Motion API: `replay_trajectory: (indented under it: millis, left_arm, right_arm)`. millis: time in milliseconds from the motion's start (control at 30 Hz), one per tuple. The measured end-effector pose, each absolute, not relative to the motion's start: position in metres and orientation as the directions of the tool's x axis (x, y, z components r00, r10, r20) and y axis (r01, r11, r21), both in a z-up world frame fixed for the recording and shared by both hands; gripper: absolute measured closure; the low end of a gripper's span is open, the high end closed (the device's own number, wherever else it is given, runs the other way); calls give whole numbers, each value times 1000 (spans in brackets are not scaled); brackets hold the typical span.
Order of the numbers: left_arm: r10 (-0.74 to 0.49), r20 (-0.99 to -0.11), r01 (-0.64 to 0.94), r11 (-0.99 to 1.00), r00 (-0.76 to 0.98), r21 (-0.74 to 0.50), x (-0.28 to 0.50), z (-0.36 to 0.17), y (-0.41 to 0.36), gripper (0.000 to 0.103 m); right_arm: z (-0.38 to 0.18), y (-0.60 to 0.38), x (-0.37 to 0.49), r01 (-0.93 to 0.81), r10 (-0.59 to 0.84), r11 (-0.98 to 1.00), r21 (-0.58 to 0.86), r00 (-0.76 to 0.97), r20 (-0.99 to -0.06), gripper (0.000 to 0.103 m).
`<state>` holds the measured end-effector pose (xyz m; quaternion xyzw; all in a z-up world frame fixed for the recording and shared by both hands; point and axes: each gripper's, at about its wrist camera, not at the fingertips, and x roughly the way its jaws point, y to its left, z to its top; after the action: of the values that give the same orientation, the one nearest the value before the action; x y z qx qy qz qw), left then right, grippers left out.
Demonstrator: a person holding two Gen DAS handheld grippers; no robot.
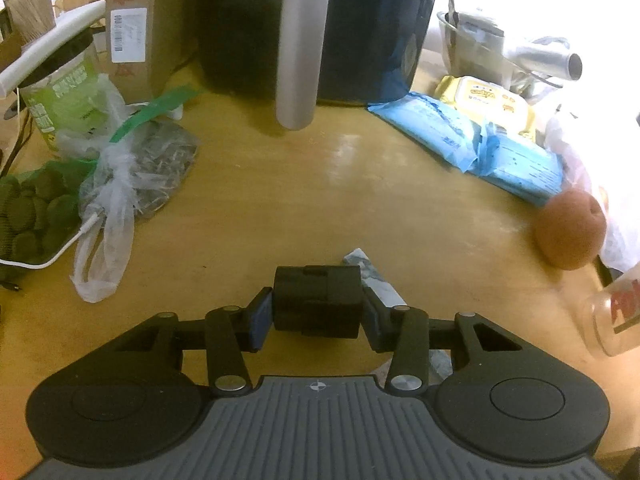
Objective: Organize rigid objects
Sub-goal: 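Carry the black cube with the left tool over the box while right tool carries the toy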
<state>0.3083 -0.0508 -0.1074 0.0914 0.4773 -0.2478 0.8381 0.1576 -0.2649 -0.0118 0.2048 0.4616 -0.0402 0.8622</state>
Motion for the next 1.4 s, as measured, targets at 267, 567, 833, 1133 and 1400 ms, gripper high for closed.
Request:
replay_trajectory:
  millis: [267,567,833,1133,1400]
  left_arm:
    - [-336,-838,502,861,431,-87,296,-89,-45,59]
    - [-336,-829,478,873,447,-96,274,-60,-39,59]
    - [-343,-812,461,881,472,-104,247,-35,-33,59]
    - [-364,-797,455,881,482,-128,210,-12,-23,59]
    - [-388,-796,464,872,465,-154,172,-2,-12,59]
  right_arm:
    - [-11,-266,158,256,116,917,306,564,-818,45]
    - [-11,-265,159,215,148,924,317,564,-813,45]
    - [-9,-264,158,169,178,932,321,559,-810,45]
    - [-8,-258,145,116,217,939,324,531,-819,45]
    - [-6,-250,124,72,248,941,330,518,-819,45]
